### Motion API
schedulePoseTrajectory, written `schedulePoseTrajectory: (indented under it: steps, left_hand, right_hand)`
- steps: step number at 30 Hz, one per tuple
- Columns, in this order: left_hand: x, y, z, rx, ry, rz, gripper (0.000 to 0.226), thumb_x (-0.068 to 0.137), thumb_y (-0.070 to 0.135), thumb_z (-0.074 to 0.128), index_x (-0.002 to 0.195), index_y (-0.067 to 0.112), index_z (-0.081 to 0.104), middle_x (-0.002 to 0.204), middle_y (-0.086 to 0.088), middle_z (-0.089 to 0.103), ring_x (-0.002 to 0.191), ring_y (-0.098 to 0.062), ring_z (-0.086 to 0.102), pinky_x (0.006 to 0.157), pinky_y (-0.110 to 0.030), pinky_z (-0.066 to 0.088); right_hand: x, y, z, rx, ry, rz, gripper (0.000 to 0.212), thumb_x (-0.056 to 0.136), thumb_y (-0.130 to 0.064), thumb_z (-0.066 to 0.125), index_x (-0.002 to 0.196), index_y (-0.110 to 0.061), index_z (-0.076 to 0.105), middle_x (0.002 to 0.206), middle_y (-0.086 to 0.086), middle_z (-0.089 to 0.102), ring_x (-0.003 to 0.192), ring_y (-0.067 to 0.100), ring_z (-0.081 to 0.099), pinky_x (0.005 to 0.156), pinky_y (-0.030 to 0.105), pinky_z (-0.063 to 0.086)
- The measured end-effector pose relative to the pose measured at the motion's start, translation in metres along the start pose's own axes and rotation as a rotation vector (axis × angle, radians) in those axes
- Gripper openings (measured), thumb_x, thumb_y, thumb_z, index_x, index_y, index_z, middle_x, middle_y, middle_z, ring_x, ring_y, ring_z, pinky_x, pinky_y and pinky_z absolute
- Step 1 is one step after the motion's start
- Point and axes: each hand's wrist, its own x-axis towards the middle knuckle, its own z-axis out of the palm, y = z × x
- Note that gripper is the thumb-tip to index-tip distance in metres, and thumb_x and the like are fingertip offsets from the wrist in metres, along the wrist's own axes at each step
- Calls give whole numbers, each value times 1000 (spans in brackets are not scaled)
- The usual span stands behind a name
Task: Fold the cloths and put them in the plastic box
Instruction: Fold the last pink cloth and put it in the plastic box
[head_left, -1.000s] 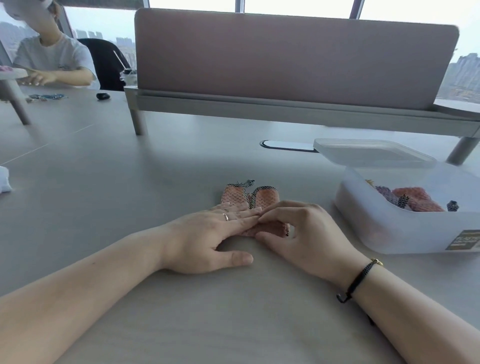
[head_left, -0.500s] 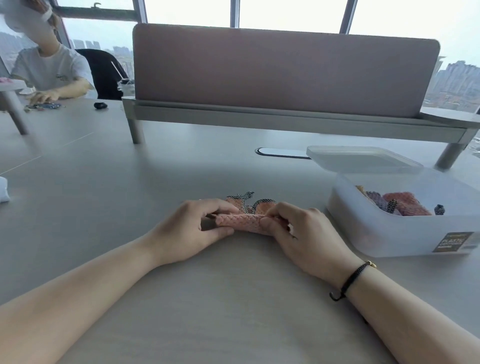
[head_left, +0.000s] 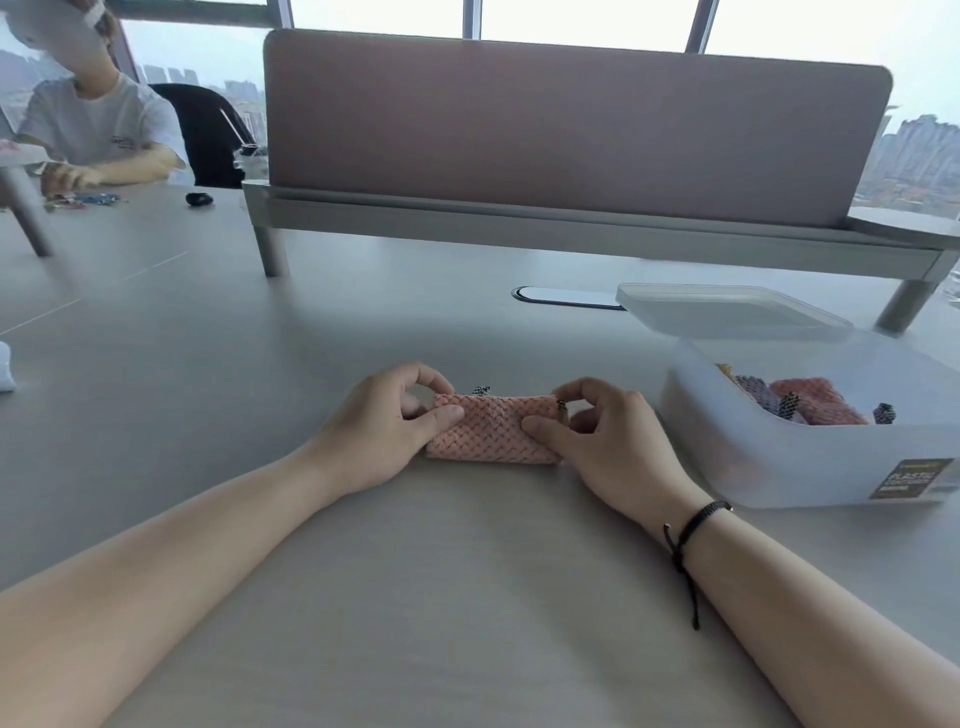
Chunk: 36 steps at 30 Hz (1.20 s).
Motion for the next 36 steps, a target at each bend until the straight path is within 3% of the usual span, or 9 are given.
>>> schedulePoseTrajectory:
  steps: [8,11,15,19,22,24,27,30,36]
  left_hand:
    - [0,-2,1,135,45,-29,16,88,36,70,98,28,60,58,7,68,47,-1,51,52,-16,40]
    - [0,-5,3,263,69,-28,21,89,45,65,104,32,64,71,10,68,70,-3,61,72,-28,50]
    - [-2,-4,4,351,33,-49,59,71,79,49,110,37,64,89,16,62,95,-12,61,90,-34,49]
    - [-2,-3,3,359,14,1,49,71,74,62,99,33,65,89,15,59,89,-8,58,83,-30,45]
    - [-1,-2,2,191,-50,13,26,79,51,75,87,29,63,80,12,62,72,-2,55,72,-25,45]
    - [-2,3,0,22,-115,8,18,83,34,77,84,25,62,74,9,63,63,-3,53,66,-23,44]
    - [-5,18,-6,-380,-178,-102,18,83,12,74,93,13,60,76,0,68,69,-10,60,65,-22,48]
    - [-8,35,-12,-720,-196,-226,33,68,15,78,94,15,59,83,-6,71,75,-17,68,67,-28,58]
    - [-11,86,-22,-786,-248,-217,33,72,4,71,99,15,55,85,-13,73,68,-22,71,63,-39,62]
  right_hand:
    - [1,-1,2,-184,21,9,32,74,-53,74,99,-35,61,66,-7,64,69,7,61,61,28,45]
    - [3,1,0,-241,-18,23,36,73,-60,71,101,-37,67,78,-10,64,80,9,62,71,28,49]
    - [5,2,-4,-277,-97,68,38,72,-64,70,99,-37,72,105,-6,58,103,15,56,88,27,43]
    - [5,2,-5,-155,-106,60,32,67,-57,79,78,-30,66,74,-17,60,72,3,54,63,24,39]
    - [2,0,-6,15,-123,36,30,64,-40,87,72,-22,64,55,-15,58,49,-2,45,51,19,36]
    - [-2,-4,-9,109,-143,33,27,66,-30,89,71,-17,66,57,-11,59,47,-2,44,49,16,35]
    - [-12,-9,-15,300,-185,50,28,69,-30,87,73,-9,69,63,1,65,56,8,50,55,23,37]
    - [-25,-16,-21,363,-154,73,32,73,-33,84,69,-4,69,60,1,60,55,10,44,52,25,32]
    - [-54,-33,-49,413,60,40,27,71,-28,82,68,-8,65,56,0,58,51,11,45,49,24,34]
